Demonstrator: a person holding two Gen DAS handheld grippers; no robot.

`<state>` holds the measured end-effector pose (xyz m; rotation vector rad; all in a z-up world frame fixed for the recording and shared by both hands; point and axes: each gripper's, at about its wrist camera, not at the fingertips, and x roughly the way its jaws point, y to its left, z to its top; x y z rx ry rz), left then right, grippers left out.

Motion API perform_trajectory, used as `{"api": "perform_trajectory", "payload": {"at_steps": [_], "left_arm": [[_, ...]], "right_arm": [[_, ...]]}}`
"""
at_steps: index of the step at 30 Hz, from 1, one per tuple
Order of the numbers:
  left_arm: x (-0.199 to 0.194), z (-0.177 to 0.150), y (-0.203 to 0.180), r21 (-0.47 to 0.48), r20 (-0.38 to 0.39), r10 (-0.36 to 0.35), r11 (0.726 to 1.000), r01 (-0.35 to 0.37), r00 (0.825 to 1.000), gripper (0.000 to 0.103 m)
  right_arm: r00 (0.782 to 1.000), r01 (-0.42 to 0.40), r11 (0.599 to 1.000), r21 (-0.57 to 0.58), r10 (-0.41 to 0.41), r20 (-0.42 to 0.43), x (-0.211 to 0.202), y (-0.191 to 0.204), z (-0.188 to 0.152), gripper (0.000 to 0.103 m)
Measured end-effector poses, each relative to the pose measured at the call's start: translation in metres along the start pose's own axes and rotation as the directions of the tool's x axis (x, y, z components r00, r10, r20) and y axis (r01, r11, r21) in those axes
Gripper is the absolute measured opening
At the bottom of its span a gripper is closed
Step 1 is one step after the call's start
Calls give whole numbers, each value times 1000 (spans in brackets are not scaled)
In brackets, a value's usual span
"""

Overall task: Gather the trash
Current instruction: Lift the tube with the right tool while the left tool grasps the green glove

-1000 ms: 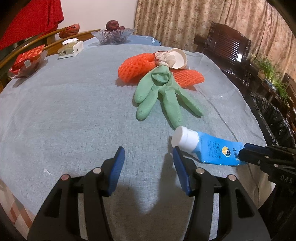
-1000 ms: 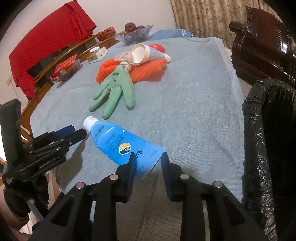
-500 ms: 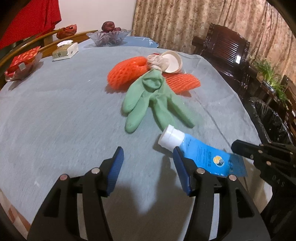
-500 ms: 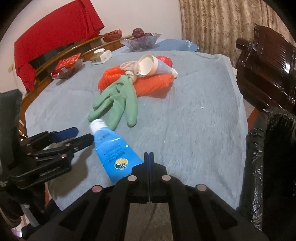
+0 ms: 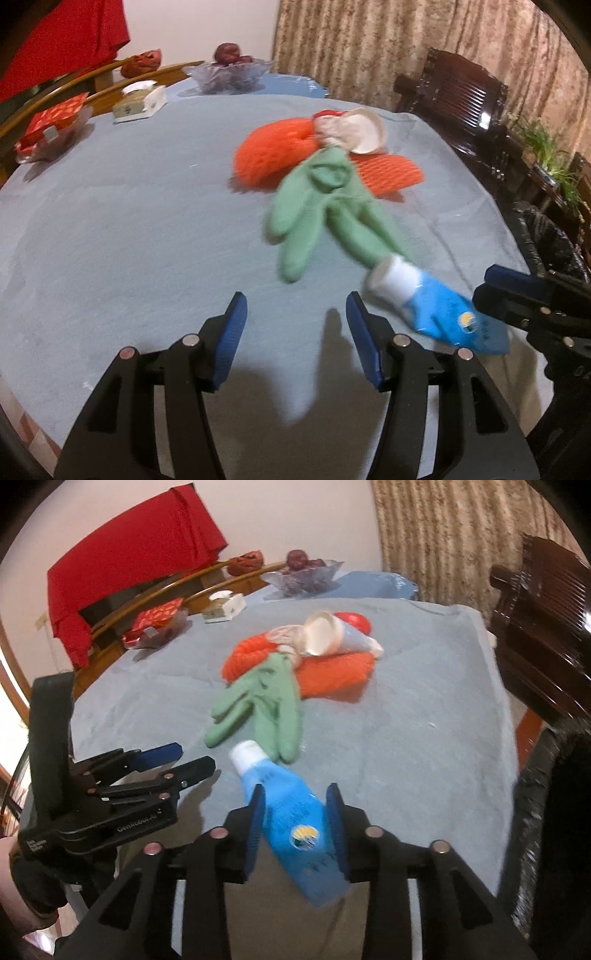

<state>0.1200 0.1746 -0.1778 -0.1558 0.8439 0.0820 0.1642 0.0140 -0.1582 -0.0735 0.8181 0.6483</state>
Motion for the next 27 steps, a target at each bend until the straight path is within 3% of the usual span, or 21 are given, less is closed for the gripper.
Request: {"api": "perform_trajectory", "payload": {"at_steps": [8,14,23,27], "left_arm": [[-3,-1,25,-18,-6,45,999,-45,999,54],[-1,2,29,-26,-6,38,999,-38,999,54],[4,5,25,-33,-3,22,999,-22,1000,55],[6,6,23,-33,-4,20,999,-20,1000,55]], "right_arm": [[999,-20,999,-45,18,-36,26,18,7,47],[997,36,995,-89,-42,-66,42,21,7,49],[990,131,991,-5,-131,-45,41,3,11,49],[987,144,989,12,-143,-72,48,-4,14,59]]}}
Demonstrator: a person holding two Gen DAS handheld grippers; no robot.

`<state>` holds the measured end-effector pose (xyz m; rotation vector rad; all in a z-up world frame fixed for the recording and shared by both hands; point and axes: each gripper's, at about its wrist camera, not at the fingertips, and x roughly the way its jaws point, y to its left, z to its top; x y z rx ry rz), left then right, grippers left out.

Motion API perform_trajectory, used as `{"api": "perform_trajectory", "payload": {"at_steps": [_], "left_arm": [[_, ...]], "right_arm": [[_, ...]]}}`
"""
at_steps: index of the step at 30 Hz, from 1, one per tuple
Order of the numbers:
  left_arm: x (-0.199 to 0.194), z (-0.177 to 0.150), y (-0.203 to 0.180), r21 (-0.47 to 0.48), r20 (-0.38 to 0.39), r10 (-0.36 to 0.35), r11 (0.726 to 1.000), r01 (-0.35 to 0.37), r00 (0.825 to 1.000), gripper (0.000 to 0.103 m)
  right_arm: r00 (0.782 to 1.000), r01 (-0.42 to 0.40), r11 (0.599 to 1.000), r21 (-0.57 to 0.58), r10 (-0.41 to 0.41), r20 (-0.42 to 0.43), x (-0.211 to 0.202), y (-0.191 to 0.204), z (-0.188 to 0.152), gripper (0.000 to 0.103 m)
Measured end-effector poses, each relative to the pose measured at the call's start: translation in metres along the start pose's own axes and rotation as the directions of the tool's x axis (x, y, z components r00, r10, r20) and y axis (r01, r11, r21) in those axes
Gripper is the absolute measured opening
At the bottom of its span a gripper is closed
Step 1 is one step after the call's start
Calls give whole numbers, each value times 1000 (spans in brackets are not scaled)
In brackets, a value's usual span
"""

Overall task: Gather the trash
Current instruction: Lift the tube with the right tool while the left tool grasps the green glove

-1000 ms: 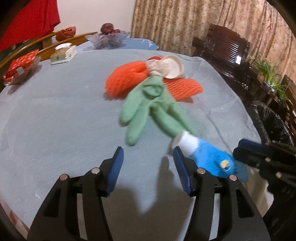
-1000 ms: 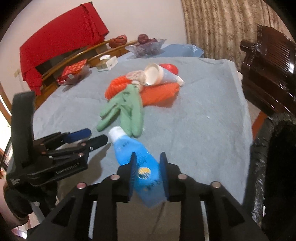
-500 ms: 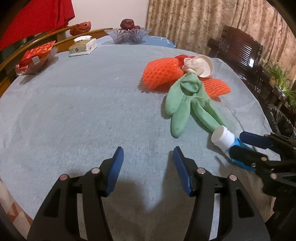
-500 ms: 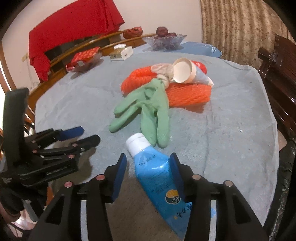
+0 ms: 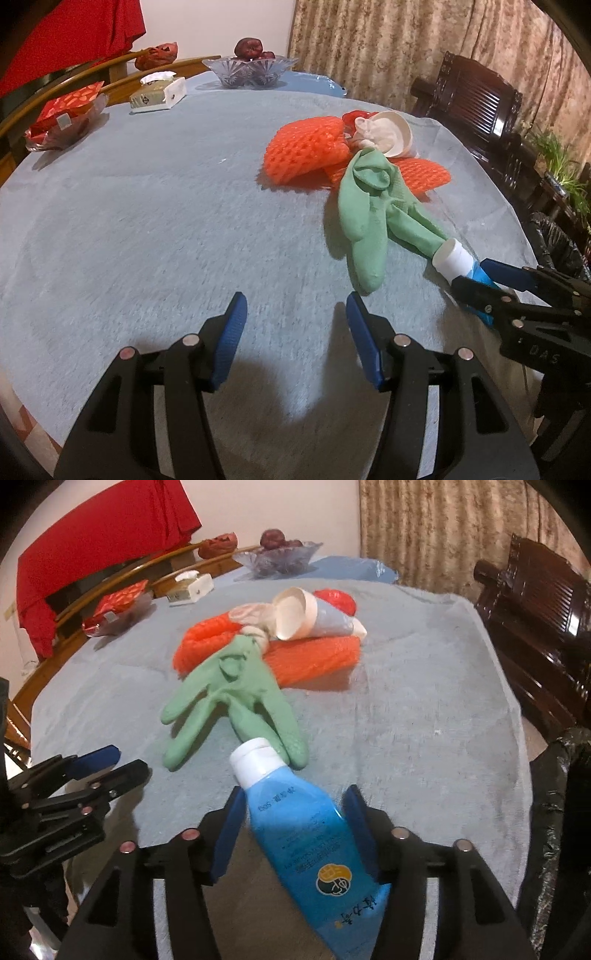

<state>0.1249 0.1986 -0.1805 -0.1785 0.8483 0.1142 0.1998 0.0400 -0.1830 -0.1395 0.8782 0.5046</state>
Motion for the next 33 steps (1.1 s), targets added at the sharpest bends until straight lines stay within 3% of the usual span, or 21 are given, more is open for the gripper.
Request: {"api": "perform_trajectory", "payload": {"at_steps": [4,8,19,27,33], "left_arm": [[1,-1,-4,3,-1,-1,1000,1,1000,55],[1,1,-7,3,-3,-8,1000,8,1000,55],[1,6,-20,15,7,-36,999,35,999,55],[18,36,-43,44,32,-62,997,61,998,56],[42,60,-52,39,20,-64,997,63,998,62]], "right_arm": [[1000,24,998,-53,-24,0,4,7,1,57],[1000,2,999,-34,-1,6,-1,3,0,46],[997,25,996,88,-32,71,-35,-25,3,45],[996,44,985,168,-57,71,-31,-54,17,45],[996,38,981,191,-53,74,-31,-62,21,45]]}}
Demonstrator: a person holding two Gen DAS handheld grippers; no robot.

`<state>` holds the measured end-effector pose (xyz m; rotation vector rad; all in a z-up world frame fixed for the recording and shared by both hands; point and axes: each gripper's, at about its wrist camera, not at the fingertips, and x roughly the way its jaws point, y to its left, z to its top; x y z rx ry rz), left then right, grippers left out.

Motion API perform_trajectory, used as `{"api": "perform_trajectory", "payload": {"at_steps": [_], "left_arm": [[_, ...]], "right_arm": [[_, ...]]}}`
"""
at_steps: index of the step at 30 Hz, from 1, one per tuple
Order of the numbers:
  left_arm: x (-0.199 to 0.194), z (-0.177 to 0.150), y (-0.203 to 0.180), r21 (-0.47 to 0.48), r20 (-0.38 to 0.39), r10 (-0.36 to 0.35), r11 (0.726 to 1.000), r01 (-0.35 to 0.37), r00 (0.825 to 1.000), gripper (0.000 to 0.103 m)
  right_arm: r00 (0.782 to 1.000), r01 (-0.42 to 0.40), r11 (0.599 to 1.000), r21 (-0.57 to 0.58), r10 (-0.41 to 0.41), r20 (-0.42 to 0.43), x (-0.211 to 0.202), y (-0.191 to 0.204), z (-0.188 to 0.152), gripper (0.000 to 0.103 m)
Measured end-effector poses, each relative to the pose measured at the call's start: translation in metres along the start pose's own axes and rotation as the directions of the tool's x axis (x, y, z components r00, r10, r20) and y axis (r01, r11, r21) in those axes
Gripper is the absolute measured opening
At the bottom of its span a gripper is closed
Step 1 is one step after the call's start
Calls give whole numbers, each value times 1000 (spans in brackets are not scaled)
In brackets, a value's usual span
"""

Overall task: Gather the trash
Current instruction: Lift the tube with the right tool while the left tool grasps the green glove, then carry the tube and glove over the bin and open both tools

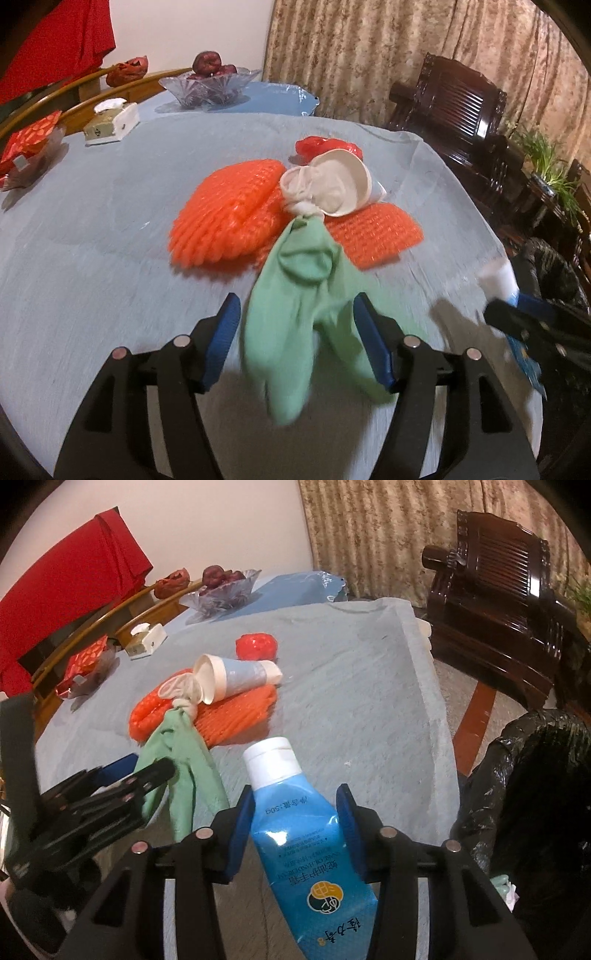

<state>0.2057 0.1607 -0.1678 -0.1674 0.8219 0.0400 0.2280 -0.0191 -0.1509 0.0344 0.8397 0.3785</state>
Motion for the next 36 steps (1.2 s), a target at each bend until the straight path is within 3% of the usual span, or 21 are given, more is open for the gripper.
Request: {"api": "perform_trajectory", "payload": {"at_steps": [2,3,4,5,8,16,25,36], "left_arm": [[7,4,0,-11,-13,-10,1000,10,1000,59],[9,5,-1,-16,-22,-21,1000,20,1000,53],[12,4,-1,-26,-37,-39,999,38,999,37],[13,3,-2,-29,-43,-42,999,41,998,28],[7,-1,-7,-6,-24,-36,999,36,999,17],[-46,-10,-20,1,49,-75,997,75,996,14],[-91,-10,-65,94,96,-166,983,157,981,14],[-87,-1,-180,259,78,-343,914,313,936,13]], "right_arm": [[1000,-3,1000,6,3,-2,0,-1,0,45],[1000,-4,1000,10,4,-4,0,-2,0,45],[1000,-5,1000,13,5,-3,-1,-3,0,45],[1000,-6,1000,15,6,-3,-1,-3,0,45],[1000,-7,1000,13,7,3,-6,-3,2,45],[999,-27,1000,9,27,29,-28,-1,7,45],[996,-18,999,39,14,84,-74,-21,10,45],[971,135,976,171,-165,173,-142,-116,2,45]]}}
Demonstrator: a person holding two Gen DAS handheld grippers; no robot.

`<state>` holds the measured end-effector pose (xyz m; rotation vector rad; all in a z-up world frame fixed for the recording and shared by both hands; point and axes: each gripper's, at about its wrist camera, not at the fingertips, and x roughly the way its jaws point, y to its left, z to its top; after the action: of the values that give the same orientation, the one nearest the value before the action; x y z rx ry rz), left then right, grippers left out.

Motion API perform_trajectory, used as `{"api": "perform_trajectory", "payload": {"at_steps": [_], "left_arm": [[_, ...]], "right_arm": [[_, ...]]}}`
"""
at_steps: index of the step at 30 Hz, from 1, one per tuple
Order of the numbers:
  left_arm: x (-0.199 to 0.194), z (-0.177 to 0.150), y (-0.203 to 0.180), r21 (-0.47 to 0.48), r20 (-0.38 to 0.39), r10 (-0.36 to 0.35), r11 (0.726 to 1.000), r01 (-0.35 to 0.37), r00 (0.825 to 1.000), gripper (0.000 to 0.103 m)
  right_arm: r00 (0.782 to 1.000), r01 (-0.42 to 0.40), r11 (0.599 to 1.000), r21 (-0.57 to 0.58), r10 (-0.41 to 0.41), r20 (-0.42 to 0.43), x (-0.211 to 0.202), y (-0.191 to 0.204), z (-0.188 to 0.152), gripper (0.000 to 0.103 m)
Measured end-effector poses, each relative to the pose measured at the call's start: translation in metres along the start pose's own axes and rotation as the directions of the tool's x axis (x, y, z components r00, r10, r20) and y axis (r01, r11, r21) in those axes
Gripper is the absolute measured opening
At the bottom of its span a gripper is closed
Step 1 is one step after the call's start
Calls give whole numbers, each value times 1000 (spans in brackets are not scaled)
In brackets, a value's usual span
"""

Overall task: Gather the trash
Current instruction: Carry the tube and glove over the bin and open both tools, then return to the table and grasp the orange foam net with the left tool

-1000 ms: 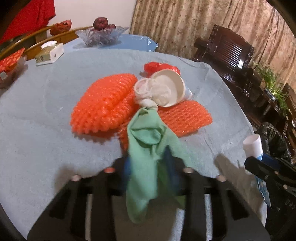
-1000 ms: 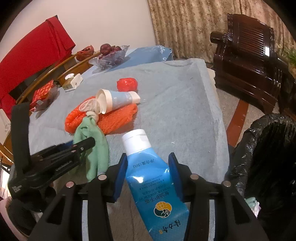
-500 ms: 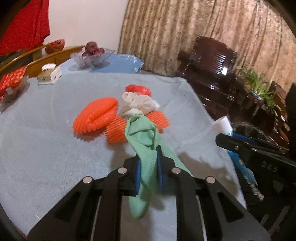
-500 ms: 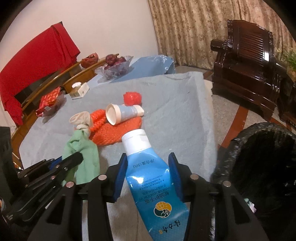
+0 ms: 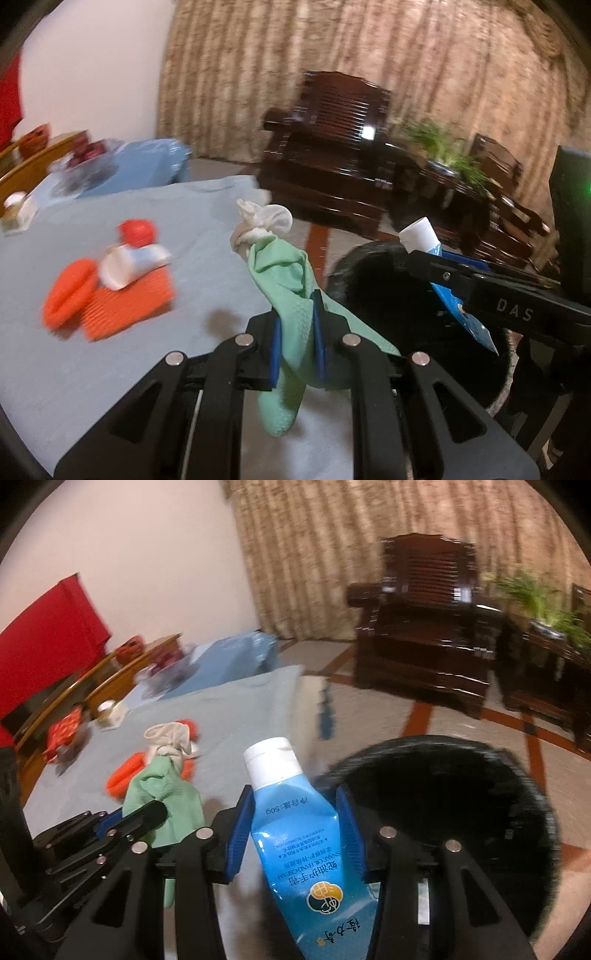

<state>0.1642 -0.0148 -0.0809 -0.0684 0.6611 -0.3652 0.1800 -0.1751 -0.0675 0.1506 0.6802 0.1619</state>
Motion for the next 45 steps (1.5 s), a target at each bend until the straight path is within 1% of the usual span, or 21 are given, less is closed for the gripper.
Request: {"api": "perform_trajectory", "payload": {"at_steps": [3,7,10,13,15,16,17,18,19,20,21,22,23,24,25,29,34,38,40,42,45], "left_arm": [[18,6,-26,30,-14,-47,998,48,999,13],[47,9,-59,63,-48,-100,993,103,994,13],[66,9,-79,85,-74,-121,988,127,990,13],[81,7,-93,96,-97,-144,984,153,985,14],[95,6,-100,96,-139,-170,978,184,976,21],[97,5,-102,93,-142,-172,978,186,975,30],[99,5,-103,87,-140,-179,977,193,974,46],[98,4,-103,86,-137,-183,977,196,973,51],[96,4,-102,89,-127,-177,978,189,976,59],[95,4,-101,93,-121,-170,979,182,978,63],[94,4,-99,97,-117,-163,980,174,980,64],[91,4,-95,98,-113,-153,982,164,982,66],[88,4,-90,95,-108,-142,984,153,984,69],[86,7,-88,91,-103,-136,985,145,985,70],[82,8,-83,85,-93,-123,988,131,988,74],[60,11,-58,66,-45,-56,996,59,997,83],[26,10,-16,34,5,40,999,-40,999,85],[-1,9,26,2,41,144,989,-145,989,85],[-14,5,53,-20,55,210,978,-210,976,85],[-22,2,74,-45,53,256,966,-254,965,85],[-33,-4,115,-93,44,331,941,-326,943,85]], "right_arm": [[998,56,998,31,-57,12,-7,-34,0,45],[993,120,990,71,-120,7,-10,-76,-4,45],[988,151,984,91,-152,-4,-7,-100,-8,45],[986,168,980,109,-168,-15,0,-115,-12,45],[984,176,978,111,-174,-27,4,-125,-13,45],[982,187,976,114,-184,-32,6,-129,-15,46],[981,194,974,118,-191,-34,6,-133,-16,46],[979,203,971,123,-200,-33,6,-137,-18,50],[976,216,968,127,-214,-32,4,-139,-20,55],[974,225,965,133,-223,-30,3,-141,-20,67],[972,233,961,147,-232,-24,2,-144,-21,73],[973,228,960,162,-229,-16,0,-146,-22,74],[975,222,960,171,-223,-12,-1,-147,-22,79],[976,217,959,182,-219,-8,-2,-147,-22,88],[975,217,958,189,-221,-3,-3,-147,-22,91],[979,193,964,183,-201,26,-5,-133,-20,93],[990,123,984,127,-130,51,4,-93,-12,93],[996,59,995,80,-64,62,17,-55,-6,94],[998,20,999,45,-22,57,28,-30,-2,94],[999,-10,1000,20,9,52,38,-8,0,94],[997,-57,998,-19,58,49,54,27,5,94]]}}
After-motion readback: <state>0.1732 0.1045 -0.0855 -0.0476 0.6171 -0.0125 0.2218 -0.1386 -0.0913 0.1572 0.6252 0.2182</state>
